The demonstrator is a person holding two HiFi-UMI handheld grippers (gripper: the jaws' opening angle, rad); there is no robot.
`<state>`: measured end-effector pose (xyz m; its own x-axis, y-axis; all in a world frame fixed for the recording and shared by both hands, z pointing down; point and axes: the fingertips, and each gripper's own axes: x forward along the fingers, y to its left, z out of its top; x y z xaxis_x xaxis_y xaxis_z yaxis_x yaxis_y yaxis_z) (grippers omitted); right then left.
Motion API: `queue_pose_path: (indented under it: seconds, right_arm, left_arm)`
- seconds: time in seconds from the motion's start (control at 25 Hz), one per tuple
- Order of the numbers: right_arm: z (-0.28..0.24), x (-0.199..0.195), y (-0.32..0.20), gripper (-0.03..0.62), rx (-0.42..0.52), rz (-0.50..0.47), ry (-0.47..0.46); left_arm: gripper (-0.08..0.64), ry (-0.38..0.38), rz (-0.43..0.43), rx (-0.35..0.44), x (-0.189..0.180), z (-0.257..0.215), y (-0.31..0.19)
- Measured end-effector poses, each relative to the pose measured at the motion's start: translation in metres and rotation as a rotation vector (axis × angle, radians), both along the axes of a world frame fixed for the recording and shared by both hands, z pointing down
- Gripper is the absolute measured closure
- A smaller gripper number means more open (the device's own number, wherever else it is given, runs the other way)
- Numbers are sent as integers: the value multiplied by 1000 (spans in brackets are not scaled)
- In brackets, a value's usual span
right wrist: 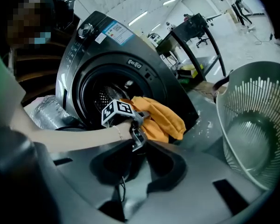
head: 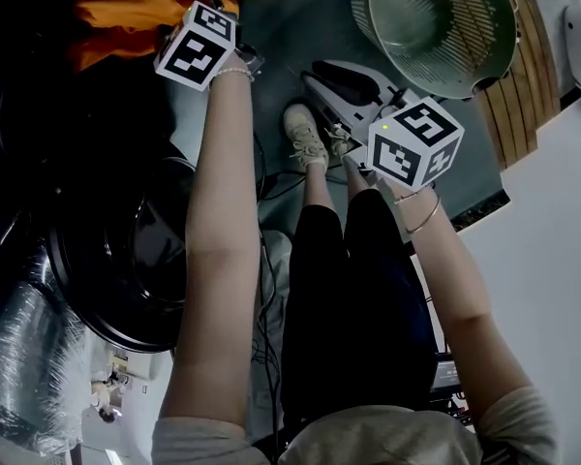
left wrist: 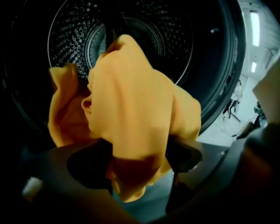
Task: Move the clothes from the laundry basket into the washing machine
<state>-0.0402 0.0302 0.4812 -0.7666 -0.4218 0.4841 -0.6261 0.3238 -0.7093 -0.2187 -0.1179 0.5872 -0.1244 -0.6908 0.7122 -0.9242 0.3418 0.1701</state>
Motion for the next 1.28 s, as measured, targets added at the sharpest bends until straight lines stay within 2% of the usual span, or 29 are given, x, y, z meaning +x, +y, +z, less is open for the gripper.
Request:
queue_pose_path:
  seconds: [0.04,0.08,0.12,0.16,0.24,0.44,0.68,0.76,0.88,1.12,1.28]
  right_arm:
    - [1,4,2,495,0,4,6]
    - [1,8,6,499,0,13,9]
    - [0,11,10,500,0,24,9]
    - [-1,13,12,503,0,34,4]
    - [-4,14,11,506,5,45,-7]
    - [-14,5,1,517,20,57,-42]
    - [-23,-12,-3,523,44,22,-59]
    - [-25,-18,-1,525,52,-5,-62]
    - [-25,-22,2,525,53,-22,-67]
    - [-20,-20,14,528,32,-40,-65]
    - [-16,-16,18,528,15,-34,-63]
  left_arm:
    - [204,-9,18,8,2,-6,0]
    - [287,-31,50,32,6,-17,2]
    - [405,-62,87,70,11,-31,4]
    - [456,-92,117,115,14,-45,4]
    - [471,-130,149,185,13,-69,-6]
    - [477,-254,218,236,-15,-100,-45]
    - [476,-313,153,335,-42,-139,-71]
    - [457,-287,138,329,-44,-132,-72]
    - [308,-175,97,282,-47,-109,-66]
    - [268,-88,86,271,-38,-110,-12]
    - [230,5,24,120,-27,-65,46]
